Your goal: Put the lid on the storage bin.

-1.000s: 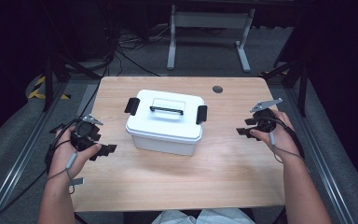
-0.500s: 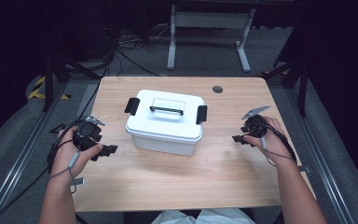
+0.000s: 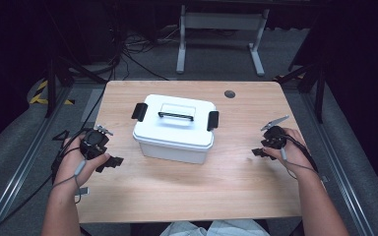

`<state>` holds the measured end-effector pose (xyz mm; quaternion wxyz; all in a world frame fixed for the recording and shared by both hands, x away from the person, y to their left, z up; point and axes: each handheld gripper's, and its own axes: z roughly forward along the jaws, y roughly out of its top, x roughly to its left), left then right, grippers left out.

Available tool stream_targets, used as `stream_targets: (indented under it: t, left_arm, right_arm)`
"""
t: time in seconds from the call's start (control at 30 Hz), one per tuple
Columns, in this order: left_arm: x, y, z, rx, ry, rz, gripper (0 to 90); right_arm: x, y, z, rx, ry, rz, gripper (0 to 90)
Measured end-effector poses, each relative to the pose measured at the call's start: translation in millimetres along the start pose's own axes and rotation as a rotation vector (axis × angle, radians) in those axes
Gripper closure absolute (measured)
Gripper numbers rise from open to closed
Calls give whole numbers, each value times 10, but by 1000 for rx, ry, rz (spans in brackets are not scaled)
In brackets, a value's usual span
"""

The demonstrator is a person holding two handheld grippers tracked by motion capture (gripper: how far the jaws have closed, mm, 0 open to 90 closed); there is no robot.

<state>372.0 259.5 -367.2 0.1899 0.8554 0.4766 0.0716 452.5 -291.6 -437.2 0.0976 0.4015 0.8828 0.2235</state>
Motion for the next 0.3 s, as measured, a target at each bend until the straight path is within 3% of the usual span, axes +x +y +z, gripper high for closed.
stream_targets:
  t: [0.3]
  left_arm:
    - [-4, -7, -1, -5, -4, 0, 254]
  right_arm:
    - [-36, -18, -27, -15, -6, 9, 394]
